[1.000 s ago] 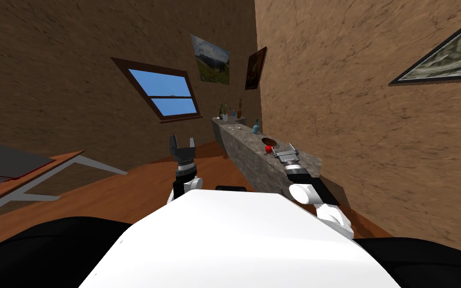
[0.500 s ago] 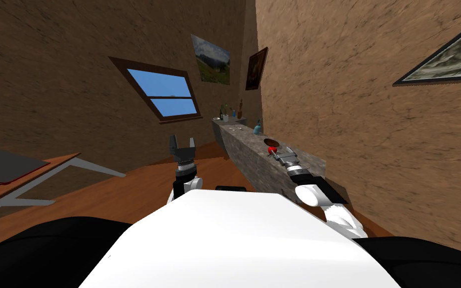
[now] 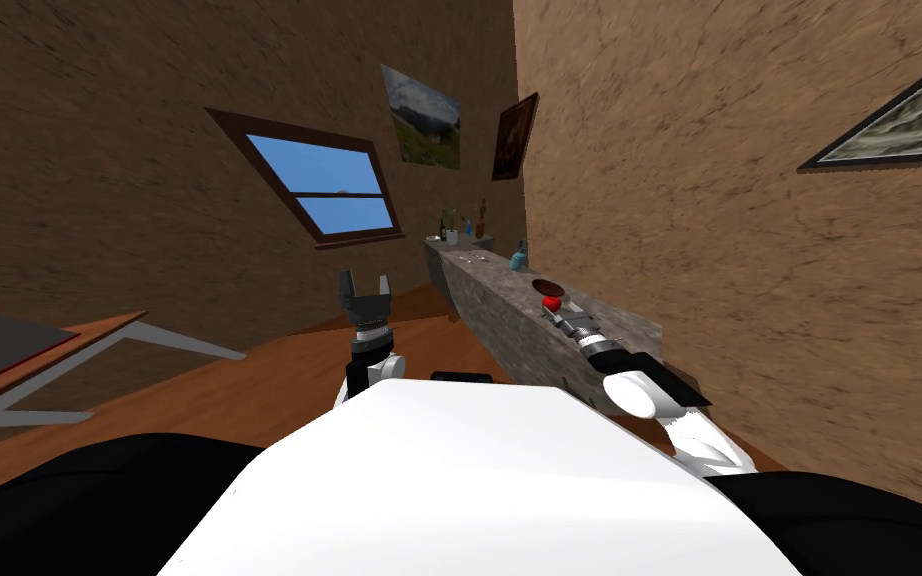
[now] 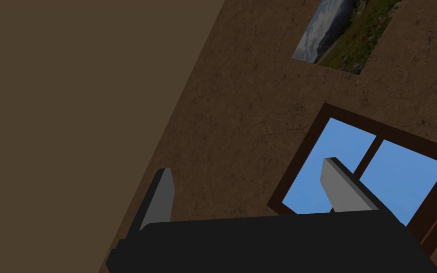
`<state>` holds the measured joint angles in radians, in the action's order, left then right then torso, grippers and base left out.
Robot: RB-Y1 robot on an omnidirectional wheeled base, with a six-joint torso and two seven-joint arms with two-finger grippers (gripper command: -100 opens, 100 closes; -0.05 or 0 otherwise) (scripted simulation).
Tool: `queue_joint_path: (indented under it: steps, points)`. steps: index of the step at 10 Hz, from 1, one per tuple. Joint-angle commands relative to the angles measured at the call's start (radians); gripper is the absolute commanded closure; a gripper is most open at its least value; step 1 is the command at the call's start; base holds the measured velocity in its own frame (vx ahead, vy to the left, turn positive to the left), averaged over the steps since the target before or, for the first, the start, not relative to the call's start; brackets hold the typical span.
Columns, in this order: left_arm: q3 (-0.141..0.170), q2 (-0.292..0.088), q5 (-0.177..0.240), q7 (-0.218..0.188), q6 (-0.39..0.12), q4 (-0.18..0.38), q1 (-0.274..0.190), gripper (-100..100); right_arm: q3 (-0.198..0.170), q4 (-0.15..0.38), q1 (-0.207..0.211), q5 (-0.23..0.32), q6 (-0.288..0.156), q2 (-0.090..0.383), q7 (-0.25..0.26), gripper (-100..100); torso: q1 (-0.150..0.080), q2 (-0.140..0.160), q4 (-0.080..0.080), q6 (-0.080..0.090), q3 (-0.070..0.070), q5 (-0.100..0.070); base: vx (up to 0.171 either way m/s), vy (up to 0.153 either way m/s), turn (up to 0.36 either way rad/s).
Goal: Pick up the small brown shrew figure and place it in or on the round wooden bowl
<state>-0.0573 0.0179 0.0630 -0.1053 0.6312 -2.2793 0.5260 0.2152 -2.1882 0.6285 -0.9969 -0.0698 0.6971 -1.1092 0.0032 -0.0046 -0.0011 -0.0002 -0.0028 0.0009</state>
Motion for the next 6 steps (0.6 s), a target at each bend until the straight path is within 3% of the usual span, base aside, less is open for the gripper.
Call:
queue_joint_path:
  steps: [1,3,6]
  points:
    - [0.000,0.000,0.000,0.000,0.000,0.000,0.000,0,0.010,0.019,0.028,-0.050,-0.039,0.043,-0.050,-100,0.000,0.000,0.000,0.000,0.000,0.000,0.102,0.055,-0.026]
    - [0.000,0.000,0.000,0.000,0.000,0.000,0.000,0,0.010,0.019,0.028,-0.065,-0.039,0.043,-0.078,-100,-0.001,-0.002,0.000,0.000,-0.001,0.000,0.061,0.038,-0.008]
    - [0.000,0.000,0.000,0.000,0.000,0.000,0.000,0,0.032,0.056,0.079,-0.153,-0.108,0.117,-0.168,-100,-0.001,0.000,0.000,0.000,0.000,0.000,0.081,0.045,-0.026]
